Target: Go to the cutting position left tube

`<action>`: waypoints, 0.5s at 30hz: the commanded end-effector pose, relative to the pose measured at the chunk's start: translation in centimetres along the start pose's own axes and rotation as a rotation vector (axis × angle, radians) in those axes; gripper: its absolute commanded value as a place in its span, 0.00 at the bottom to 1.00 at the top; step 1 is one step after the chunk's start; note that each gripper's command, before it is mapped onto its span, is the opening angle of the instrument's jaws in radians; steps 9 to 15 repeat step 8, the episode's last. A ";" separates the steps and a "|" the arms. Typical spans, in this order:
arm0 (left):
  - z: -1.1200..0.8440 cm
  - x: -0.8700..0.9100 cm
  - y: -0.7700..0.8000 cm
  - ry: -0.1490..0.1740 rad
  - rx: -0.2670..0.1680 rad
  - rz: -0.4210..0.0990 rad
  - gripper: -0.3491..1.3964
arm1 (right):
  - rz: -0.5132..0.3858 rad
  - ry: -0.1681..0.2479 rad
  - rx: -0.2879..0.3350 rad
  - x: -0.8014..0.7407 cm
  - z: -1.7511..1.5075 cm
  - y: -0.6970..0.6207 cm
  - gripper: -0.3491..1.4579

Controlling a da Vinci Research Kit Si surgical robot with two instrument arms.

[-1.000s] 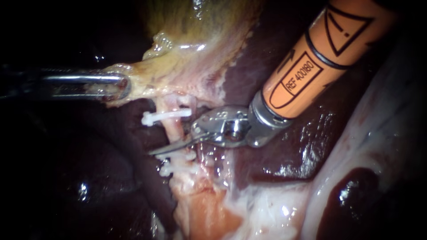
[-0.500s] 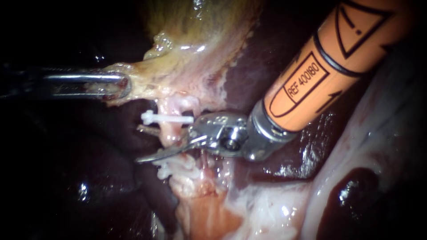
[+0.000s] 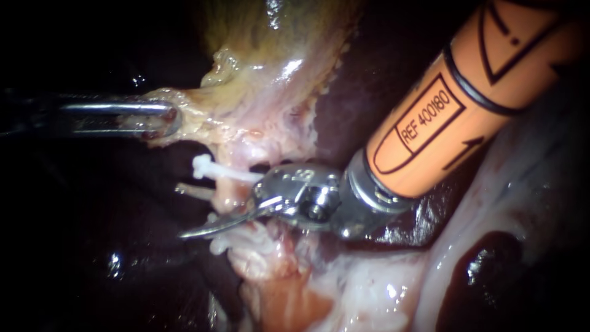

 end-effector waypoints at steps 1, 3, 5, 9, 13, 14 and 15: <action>0.00 0.00 0.00 0.000 0.000 0.000 0.00 | 0.000 0.001 -0.003 -0.02 -0.01 0.01 0.99; 0.00 0.00 0.00 0.000 0.000 0.000 0.00 | 0.000 0.001 -0.003 -0.02 -0.01 0.01 0.99; 0.00 0.00 0.00 0.000 0.000 0.000 0.00 | 0.000 0.001 -0.003 -0.02 -0.01 0.01 0.99; 0.00 0.00 0.00 0.000 0.000 0.000 0.00 | 0.000 0.001 -0.003 -0.02 -0.01 0.01 0.99; 0.00 0.00 0.00 0.000 0.000 0.000 0.00 | 0.000 0.001 -0.003 -0.02 -0.01 0.01 0.99; 0.00 0.00 0.00 0.000 0.000 0.000 0.00 | 0.000 0.001 -0.003 -0.02 -0.01 0.01 0.99; 0.00 0.00 0.00 0.000 0.000 0.000 0.00 | 0.000 0.001 -0.003 -0.02 -0.01 0.01 0.99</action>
